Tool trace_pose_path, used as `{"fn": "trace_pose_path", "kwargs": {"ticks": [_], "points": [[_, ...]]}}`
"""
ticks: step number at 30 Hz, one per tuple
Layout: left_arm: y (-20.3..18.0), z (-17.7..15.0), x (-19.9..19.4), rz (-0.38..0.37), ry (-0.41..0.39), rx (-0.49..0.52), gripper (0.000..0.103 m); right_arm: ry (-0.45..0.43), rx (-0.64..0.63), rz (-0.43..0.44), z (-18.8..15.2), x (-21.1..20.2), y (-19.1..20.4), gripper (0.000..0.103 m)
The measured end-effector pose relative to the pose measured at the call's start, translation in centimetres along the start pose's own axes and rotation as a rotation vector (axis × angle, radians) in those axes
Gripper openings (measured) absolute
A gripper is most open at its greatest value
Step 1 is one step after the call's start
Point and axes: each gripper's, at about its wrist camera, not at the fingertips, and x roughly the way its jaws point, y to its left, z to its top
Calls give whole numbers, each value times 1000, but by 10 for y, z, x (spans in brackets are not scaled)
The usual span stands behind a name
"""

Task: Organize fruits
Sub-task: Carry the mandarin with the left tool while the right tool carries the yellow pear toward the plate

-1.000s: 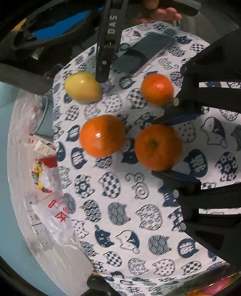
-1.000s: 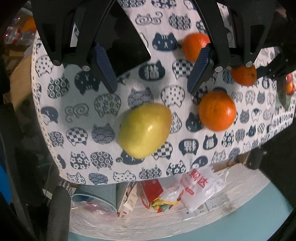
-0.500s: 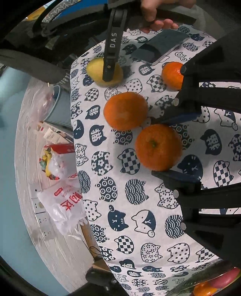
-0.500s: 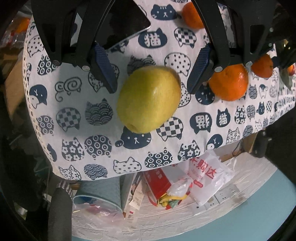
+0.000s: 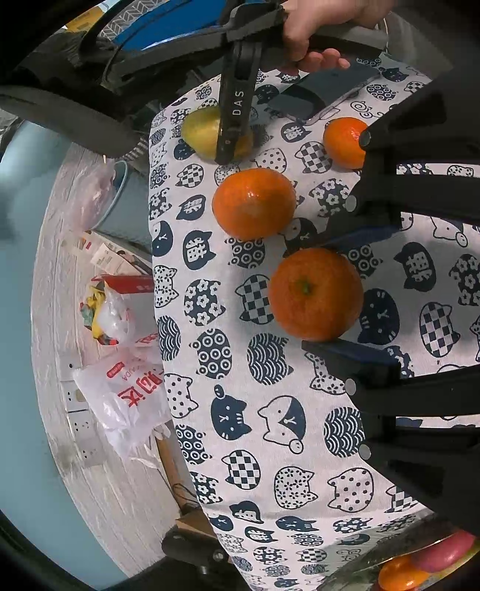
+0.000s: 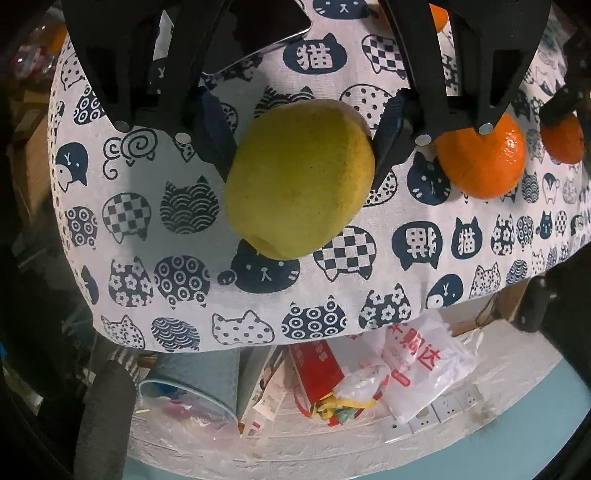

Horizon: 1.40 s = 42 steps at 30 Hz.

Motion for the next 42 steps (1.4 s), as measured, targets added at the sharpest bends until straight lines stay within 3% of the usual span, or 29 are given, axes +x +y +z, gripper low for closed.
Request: {"fn": "trace_pose_path", "kwargs": {"ticks": [12,20,42], "points": [[1,-2,-12,-3,-13,2,46,-3,-106,-41,-11,-7,18,67],[6,-3,-27,-2,-37,-10,46,-72,-157,-34,-16,-41,38,67],[28,-14,-96,5,-138,-59,46,-212,-264,91,-32,-127,107,67]]}}
